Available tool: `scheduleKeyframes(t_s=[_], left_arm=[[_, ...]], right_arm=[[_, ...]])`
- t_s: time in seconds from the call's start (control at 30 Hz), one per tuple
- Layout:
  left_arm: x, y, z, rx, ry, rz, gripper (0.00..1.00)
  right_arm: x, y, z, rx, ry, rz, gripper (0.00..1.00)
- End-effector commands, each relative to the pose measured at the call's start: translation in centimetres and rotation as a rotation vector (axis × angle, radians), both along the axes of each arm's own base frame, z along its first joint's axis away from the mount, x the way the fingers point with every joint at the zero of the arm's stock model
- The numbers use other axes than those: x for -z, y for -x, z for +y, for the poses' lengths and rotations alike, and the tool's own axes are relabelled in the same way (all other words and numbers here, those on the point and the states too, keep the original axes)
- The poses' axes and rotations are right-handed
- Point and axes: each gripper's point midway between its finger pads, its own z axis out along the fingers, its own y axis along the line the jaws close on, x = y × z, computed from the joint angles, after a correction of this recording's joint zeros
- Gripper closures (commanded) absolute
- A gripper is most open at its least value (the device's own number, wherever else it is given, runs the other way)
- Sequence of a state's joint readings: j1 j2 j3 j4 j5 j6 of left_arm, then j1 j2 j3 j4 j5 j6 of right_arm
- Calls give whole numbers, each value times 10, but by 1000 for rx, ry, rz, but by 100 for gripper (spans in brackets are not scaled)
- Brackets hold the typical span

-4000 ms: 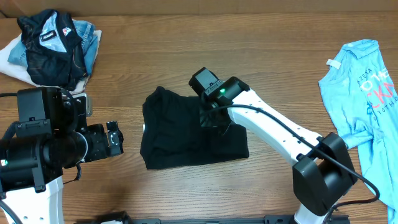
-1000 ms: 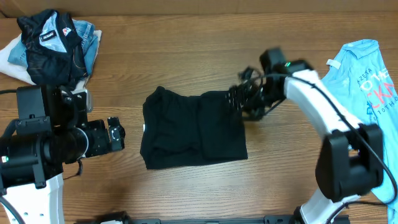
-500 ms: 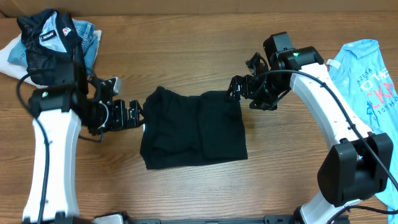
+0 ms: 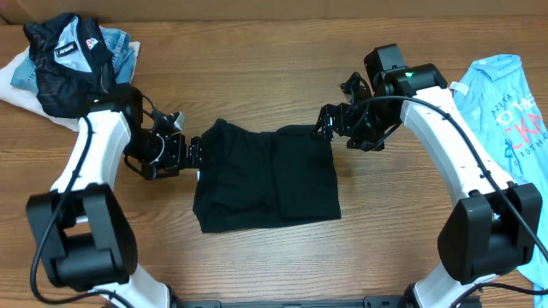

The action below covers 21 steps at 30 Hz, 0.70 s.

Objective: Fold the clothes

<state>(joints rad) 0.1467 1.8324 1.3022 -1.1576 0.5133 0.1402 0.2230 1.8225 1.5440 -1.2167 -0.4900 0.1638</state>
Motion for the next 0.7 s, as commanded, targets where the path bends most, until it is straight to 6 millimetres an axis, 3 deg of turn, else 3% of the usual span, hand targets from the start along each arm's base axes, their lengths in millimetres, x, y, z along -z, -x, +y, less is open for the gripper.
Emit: scheduleKeyframes(t_s=[0.0, 0.3, 0.67], left_arm=[[17, -4, 0, 16, 33, 10, 0], [48, -20, -7, -53, 94, 50, 0], [70, -17, -25, -43, 164, 101, 0]], right_arm=[[-4, -4, -2, -8, 0, -26, 0], [-4, -4, -1, -24, 0, -35, 0], [-4, -3, -2, -24, 1, -31, 0]])
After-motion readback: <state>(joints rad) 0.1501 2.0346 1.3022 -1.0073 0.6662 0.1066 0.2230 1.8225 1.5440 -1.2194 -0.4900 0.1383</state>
